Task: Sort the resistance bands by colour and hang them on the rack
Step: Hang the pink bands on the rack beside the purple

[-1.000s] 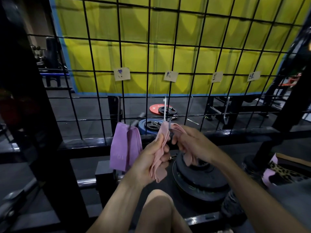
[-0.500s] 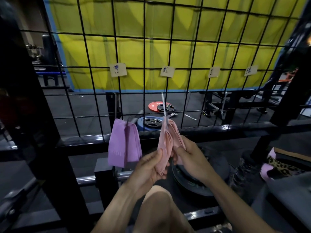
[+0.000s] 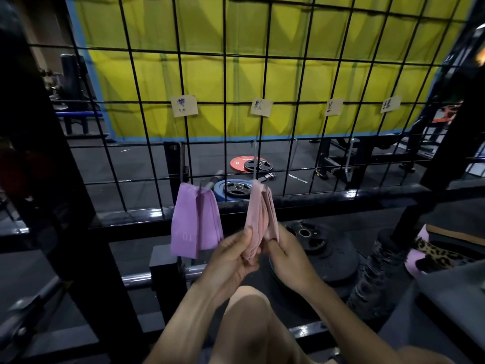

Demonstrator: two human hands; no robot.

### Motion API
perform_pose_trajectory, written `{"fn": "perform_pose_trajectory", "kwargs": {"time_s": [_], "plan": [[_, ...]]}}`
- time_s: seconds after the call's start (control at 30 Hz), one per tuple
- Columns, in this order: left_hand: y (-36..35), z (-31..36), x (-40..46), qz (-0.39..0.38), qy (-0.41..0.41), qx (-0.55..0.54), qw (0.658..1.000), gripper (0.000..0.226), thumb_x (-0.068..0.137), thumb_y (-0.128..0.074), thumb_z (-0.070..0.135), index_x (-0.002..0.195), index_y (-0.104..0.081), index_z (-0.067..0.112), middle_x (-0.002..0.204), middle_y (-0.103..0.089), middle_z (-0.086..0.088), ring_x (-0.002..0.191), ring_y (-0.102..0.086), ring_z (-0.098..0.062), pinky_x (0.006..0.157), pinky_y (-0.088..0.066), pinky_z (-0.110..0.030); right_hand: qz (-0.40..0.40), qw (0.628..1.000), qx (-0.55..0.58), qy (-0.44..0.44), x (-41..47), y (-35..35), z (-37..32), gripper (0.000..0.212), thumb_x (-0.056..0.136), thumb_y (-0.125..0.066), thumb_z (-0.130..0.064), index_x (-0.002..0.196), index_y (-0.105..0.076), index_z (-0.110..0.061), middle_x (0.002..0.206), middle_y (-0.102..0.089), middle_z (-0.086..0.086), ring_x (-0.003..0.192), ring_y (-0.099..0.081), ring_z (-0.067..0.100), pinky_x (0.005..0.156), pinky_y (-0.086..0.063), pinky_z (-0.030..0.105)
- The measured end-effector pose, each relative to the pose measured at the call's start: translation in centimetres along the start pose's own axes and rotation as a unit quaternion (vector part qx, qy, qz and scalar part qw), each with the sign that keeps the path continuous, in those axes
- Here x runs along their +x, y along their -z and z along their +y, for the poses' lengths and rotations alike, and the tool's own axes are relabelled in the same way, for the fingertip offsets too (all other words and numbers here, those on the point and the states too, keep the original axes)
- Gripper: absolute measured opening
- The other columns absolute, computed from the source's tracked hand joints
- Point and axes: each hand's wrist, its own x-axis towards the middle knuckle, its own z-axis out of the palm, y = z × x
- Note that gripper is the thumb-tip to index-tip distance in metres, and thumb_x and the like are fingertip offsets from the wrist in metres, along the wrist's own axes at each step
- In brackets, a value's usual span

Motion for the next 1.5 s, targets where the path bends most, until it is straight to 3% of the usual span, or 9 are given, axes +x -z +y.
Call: {"fn": "perform_pose_trajectory", "kwargs": {"time_s": [0.2,0.33,0.53,0.7,1.0,1.17,1.27,1.4,1.5], "plan": [[1.2,-1.0,-0.3,0.028,-0.010,-0.027,0.999,0.033,0.095,-0.060,0.021,0.119,-0.067,0.000,0.100,-0.070,-0.018,0.086,-0.068,-0.024,0.074,-0.051,-0.033,-0.033,0.997,0.025,-0.059,-0.3,0.3,-0.3,0.031,0.099,-0.043,-0.001,0.092,-0.067,-0.019,0.081,-0.070,-0.004,0.078,-0.066,0.015,0.075,-0.055,0.036],[1.4,-1.8,-0.5,0.044,0.016,-0.046,0.998,0.028,0.092,-0.064,0.021,0.113,-0.067,0.003,0.095,-0.069,-0.014,0.081,-0.065,-0.019,0.071,-0.056,-0.029,-0.044,0.996,-0.001,-0.081,-1.1,0.4,0.7,0.029,0.099,-0.048,-0.032,0.098,-0.070,-0.013,0.091,-0.070,0.018,0.089,-0.066,0.041,0.082,-0.054,0.060],[1.0,-3.3,-0.3,0.064,0.031,-0.063,0.995,0.022,0.093,-0.060,0.009,0.111,-0.067,-0.002,0.085,-0.067,-0.013,0.068,-0.066,-0.015,0.061,-0.056,-0.025,-0.044,0.995,-0.029,-0.085,-2.2,0.5,1.5,0.030,0.108,-0.041,-0.021,0.107,-0.071,-0.017,0.098,-0.074,0.003,0.095,-0.070,0.019,0.089,-0.054,0.045],[0.5,-3.6,0.5,0.122,-0.040,0.083,0.988,0.018,0.102,-0.051,0.003,0.103,-0.069,-0.001,0.077,-0.065,-0.012,0.066,-0.065,-0.013,0.063,-0.055,-0.026,-0.077,0.993,-0.058,-0.069,-1.8,0.8,1.2,0.027,0.108,-0.040,-0.019,0.106,-0.067,-0.018,0.096,-0.071,0.001,0.092,-0.068,0.014,0.088,-0.054,0.042],[0.3,-2.0,0.0,0.161,-0.069,0.220,0.959,0.024,0.100,-0.059,0.020,0.122,-0.060,0.008,0.110,-0.069,-0.016,0.090,-0.068,-0.020,0.074,-0.061,-0.031,-0.142,0.962,-0.209,-0.106,0.4,6.3,-3.3,0.041,0.083,-0.064,-0.065,0.112,-0.069,-0.036,0.103,-0.072,-0.020,0.093,-0.066,-0.004,0.085,-0.054,0.027],[1.0,-0.3,-1.4,0.126,0.007,0.443,0.887,0.052,0.102,-0.055,0.023,0.149,-0.034,0.021,0.115,-0.061,0.001,0.104,-0.063,-0.016,0.095,-0.056,-0.044,-0.008,0.939,-0.344,-0.023,2.6,7.9,-6.7,0.028,0.088,-0.059,-0.056,0.096,-0.066,-0.030,0.091,-0.070,-0.014,0.080,-0.064,0.002,0.074,-0.053,0.030],[-0.2,1.8,-3.5,0.092,0.011,0.553,0.828,0.020,0.103,-0.051,0.017,0.121,-0.052,0.025,0.102,-0.066,-0.001,0.081,-0.064,-0.011,0.077,-0.060,-0.034,0.079,0.943,-0.317,0.069,3.9,7.6,-7.3,0.023,0.090,-0.064,-0.041,0.109,-0.062,-0.027,0.103,-0.066,-0.012,0.077,-0.061,0.002,0.074,-0.052,0.029],[-2.9,5.4,-5.1,0.077,-0.128,0.580,0.801,0.017,0.105,-0.047,0.021,0.102,-0.063,0.027,0.080,-0.067,0.005,0.067,-0.064,-0.010,0.058,-0.055,-0.022,0.076,0.951,-0.266,0.135,5.0,6.3,-6.5,0.039,0.090,-0.070,-0.016,0.127,-0.060,-0.024,0.119,-0.056,-0.015,0.093,-0.056,0.000,0.080,-0.046,0.017],[-4.1,7.4,-3.4,0.104,-0.296,0.577,0.754,0.025,0.102,-0.050,0.015,0.114,-0.066,0.030,0.095,-0.069,0.018,0.086,-0.064,0.004,0.077,-0.051,-0.014,0.086,0.961,-0.220,0.142,5.3,5.5,-5.5,0.041,0.086,-0.071,-0.004,0.122,-0.063,-0.022,0.114,-0.061,-0.014,0.097,-0.059,0.000,0.080,-0.045,0.013]]}}
